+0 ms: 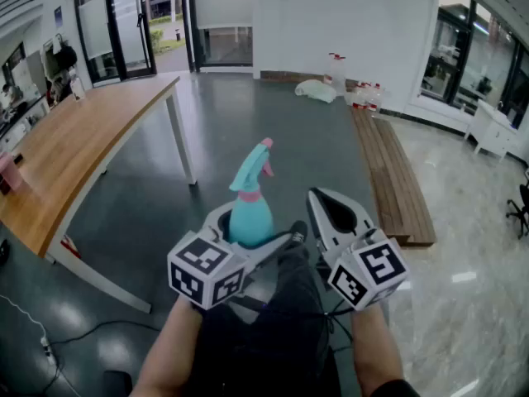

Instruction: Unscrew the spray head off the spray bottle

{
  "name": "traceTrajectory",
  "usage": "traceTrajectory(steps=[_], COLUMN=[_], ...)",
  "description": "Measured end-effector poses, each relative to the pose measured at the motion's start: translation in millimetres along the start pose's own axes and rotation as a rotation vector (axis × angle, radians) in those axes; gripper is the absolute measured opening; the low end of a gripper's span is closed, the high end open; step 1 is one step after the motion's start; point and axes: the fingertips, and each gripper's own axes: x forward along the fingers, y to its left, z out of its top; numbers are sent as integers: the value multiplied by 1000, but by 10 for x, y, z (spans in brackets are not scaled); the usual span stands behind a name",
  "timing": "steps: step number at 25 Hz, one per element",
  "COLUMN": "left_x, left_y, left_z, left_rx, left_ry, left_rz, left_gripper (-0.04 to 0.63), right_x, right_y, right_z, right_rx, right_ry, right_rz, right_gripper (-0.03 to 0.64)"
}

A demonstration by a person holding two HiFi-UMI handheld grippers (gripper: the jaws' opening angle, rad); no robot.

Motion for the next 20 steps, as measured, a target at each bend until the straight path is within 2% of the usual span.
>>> traceTrajectory(steps=[6,15,20], left_x=[-16,-5,8], left_y=[13,-20,-23], left_z=[-28,-35,-63], left_rx=[-1,-3,8], left_ry=[2,1,9], left_rz=[0,-2,5], left_gripper=[433,433,433], right_x=[22,16,-5], right_y=[39,67,213], right_z=[-43,-34,64], right_rx=[30,20,43], right_ry=[1,2,-17], right_rz=[7,14,83], right_gripper=[9,9,9])
